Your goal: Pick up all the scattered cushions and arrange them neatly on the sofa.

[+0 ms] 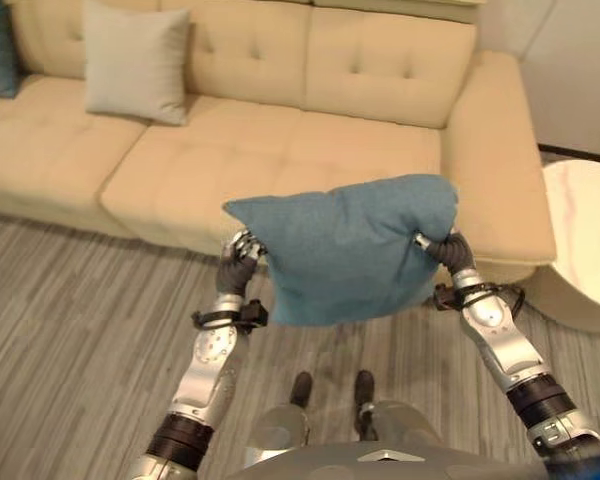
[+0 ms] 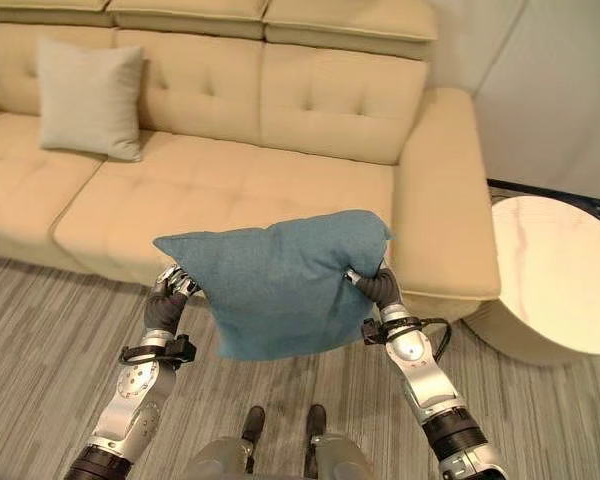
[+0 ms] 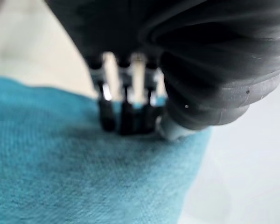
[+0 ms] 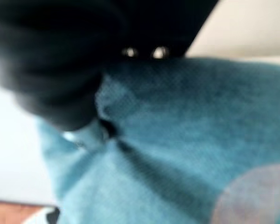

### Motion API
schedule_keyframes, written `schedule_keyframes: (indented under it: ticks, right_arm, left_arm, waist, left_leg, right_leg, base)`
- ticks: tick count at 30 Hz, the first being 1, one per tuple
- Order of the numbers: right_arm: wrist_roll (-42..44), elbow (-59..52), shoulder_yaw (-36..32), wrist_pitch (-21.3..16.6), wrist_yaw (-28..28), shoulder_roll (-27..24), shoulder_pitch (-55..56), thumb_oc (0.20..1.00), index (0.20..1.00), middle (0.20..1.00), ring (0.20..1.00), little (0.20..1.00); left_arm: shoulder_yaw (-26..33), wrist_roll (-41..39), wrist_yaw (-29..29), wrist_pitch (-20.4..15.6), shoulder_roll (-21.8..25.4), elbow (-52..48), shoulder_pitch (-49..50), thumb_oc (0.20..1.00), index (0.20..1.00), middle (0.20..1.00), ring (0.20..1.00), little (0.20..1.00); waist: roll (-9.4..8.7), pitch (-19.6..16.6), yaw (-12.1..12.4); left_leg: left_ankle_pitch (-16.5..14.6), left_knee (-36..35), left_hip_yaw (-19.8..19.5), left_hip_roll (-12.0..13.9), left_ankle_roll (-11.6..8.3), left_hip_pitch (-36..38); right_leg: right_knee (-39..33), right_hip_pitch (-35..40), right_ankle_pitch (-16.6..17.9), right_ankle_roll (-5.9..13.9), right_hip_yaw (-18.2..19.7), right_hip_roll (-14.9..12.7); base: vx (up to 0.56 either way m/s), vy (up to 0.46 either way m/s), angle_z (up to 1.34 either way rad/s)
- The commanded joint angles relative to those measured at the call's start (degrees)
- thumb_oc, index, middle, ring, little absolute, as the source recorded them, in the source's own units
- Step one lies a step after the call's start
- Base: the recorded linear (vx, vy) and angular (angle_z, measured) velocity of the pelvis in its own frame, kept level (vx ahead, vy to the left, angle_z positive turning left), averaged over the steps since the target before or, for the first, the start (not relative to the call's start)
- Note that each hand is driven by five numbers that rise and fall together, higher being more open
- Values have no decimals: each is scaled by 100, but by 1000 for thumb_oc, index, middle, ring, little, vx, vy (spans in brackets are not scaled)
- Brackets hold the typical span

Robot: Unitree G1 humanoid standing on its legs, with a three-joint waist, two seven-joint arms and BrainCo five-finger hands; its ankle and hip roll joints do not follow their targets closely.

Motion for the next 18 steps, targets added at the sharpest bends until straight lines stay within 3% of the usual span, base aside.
schedule_keyframes:
  ticks: [1,2,5,8,12,15,18]
  right_arm:
    - [160,-824,-68,-639,101,246,-308,200,200,200,200,200]
    - [171,-843,-161,-632,59,244,-240,200,200,200,200,200]
    - [160,-867,-205,-646,30,283,-211,200,200,200,200,200]
    - [129,-825,-146,-664,-11,363,-276,200,200,200,200,200]
    - [-17,-754,-8,-621,-1,511,-414,200,200,200,200,200]
    - [-112,-744,46,-590,24,577,-464,200,200,200,200,200]
    - [-164,-703,115,-579,24,629,-600,200,200,200,200,200]
  left_arm:
    - [-231,-94,-462,-410,177,-622,-492,200,200,200,200,200]
    - [-278,-113,-499,-385,210,-611,-557,200,200,200,200,200]
    - [-361,-57,-524,-329,268,-499,-700,200,200,200,200,200]
    - [-382,59,-477,-309,257,-404,-792,200,200,200,200,200]
    - [-366,74,-462,-322,257,-481,-742,200,200,200,200,200]
    - [-373,86,-420,-314,271,-581,-730,200,200,200,200,200]
    - [-402,117,-357,-326,335,-606,-792,200,200,200,200,200]
  waist:
    - [-464,-271,-184]
    - [-502,-245,-215]
    - [-538,-310,-222]
    - [-514,-313,-128]
    - [-526,-403,-40]
    - [-543,-432,11]
    - [-540,-356,-10]
  left_leg:
    - [-204,900,772,-392,-125,102]
    - [-123,770,1230,-161,-95,-49]
    - [208,430,1706,-59,-33,-379]
    - [545,228,1807,-47,-97,-632]
    - [353,123,1607,-162,60,-355]
    - [145,104,1641,-268,261,-95]
    - [-7,125,1644,-358,471,93]
  right_leg:
    - [-110,211,29,702,593,-311]
    - [-221,335,15,712,395,-380]
    - [-423,469,34,735,268,-332]
    - [-469,614,-35,719,336,-213]
    - [-285,777,-218,778,567,-269]
    - [302,708,-318,909,703,-409]
    - [1298,350,55,1112,856,-572]
  base:
    - [51,-83,66]
    - [54,-83,46]
    - [115,-71,54]
    - [189,28,44]
    - [215,112,-42]
    - [194,180,-17]
    - [117,180,-8]
